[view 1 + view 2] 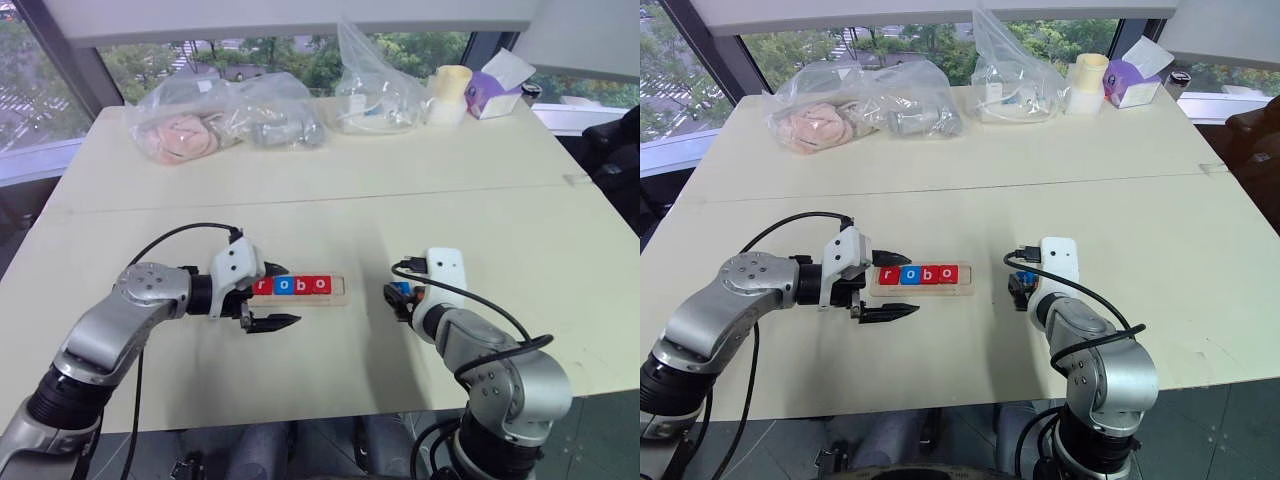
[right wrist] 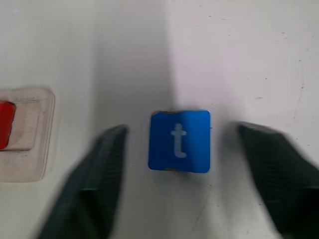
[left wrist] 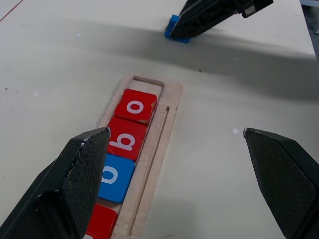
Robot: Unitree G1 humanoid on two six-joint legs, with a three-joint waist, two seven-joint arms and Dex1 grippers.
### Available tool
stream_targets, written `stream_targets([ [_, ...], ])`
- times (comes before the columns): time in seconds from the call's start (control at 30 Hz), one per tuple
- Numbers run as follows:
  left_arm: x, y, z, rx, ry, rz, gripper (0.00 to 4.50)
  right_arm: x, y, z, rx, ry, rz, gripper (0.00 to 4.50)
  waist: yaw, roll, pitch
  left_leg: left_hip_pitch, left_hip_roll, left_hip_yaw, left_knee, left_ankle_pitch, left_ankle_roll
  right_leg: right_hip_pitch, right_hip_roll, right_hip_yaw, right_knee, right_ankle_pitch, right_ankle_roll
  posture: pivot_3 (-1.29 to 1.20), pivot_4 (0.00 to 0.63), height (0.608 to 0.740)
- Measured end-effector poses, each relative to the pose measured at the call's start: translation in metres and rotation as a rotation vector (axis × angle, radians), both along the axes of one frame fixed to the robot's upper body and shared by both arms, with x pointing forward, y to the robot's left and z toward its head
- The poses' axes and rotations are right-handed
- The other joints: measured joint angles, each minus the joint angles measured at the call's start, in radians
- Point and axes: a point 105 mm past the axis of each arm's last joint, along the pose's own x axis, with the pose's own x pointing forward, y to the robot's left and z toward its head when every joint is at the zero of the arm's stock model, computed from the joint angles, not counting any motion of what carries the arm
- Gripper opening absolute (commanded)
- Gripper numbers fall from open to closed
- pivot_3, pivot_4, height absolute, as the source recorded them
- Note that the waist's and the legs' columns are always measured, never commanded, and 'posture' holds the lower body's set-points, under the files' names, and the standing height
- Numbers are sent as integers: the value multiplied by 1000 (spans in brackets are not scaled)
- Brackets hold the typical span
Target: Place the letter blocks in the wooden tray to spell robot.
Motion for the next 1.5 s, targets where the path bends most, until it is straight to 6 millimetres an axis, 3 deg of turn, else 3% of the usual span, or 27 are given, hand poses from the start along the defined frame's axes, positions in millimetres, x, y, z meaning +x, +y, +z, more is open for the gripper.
stream_targets([
  [0.13,1,2,-1,0,1,-1,4500,2,-3,4,2,-16,14,4383,0,0,0,0,0,0,0,0,0,0,0,0,0,0,0,0,150,740],
  [0.3,1,7,-2,13,4,-5,4500,20,-22,44,-98,-218,145,4383,2,0,0,0,-1,1,0,0,0,1,0,-1,-1,0,1,0,150,740],
  [0.4,1,14,-1,30,10,-14,4500,27,-41,62,-215,-346,381,4383,3,-1,1,0,-1,2,0,0,0,3,-1,-2,-2,-1,2,0,150,740],
  [0.6,-7,24,-4,79,36,-56,4500,16,-75,20,-417,-293,883,4383,-5,-2,1,2,-1,6,1,-1,2,8,-2,-3,-4,-2,4,0,150,740],
  [0.7,-8,26,-2,84,24,-58,4500,26,-89,12,-434,-298,963,4383,-5,-2,1,4,1,5,3,-1,2,9,-2,-3,-3,-2,3,0,150,740],
  [0.87,-11,29,-5,84,24,-36,4500,34,-81,12,-434,-339,1120,4383,3,-2,1,3,1,3,3,-1,2,9,-2,-3,-2,-2,3,0,150,740],
  [1.17,-16,35,-4,99,15,-4,4500,40,-65,-4,-350,-306,1235,4383,6,-2,2,3,0,3,4,-1,2,9,-3,-3,-3,-2,3,0,150,740],
  [1.27,-16,33,-2,99,6,0,4500,41,-65,-6,-338,-298,1240,3522,5,-2,2,3,0,2,4,-1,2,9,-3,-3,-2,-2,3,0,150,740],
  [1.4,-15,34,-2,101,10,11,4500,40,-65,-9,-325,-287,1251,1332,5,-2,2,3,0,3,3,-1,2,9,-3,-3,-2,-2,3,0,150,740],
  [1.43,-15,34,-2,101,10,11,4500,40,-64,-9,-323,-289,1252,1102,5,-2,2,3,0,3,3,-1,2,9,-3,-3,-2,-2,3,0,150,740],
  [1.5,-15,34,-2,101,10,11,4500,39,-62,-10,-317,-292,1251,1106,4,-2,2,3,0,3,3,-1,2,9,-3,-3,-2,-2,3,0,150,740],
])
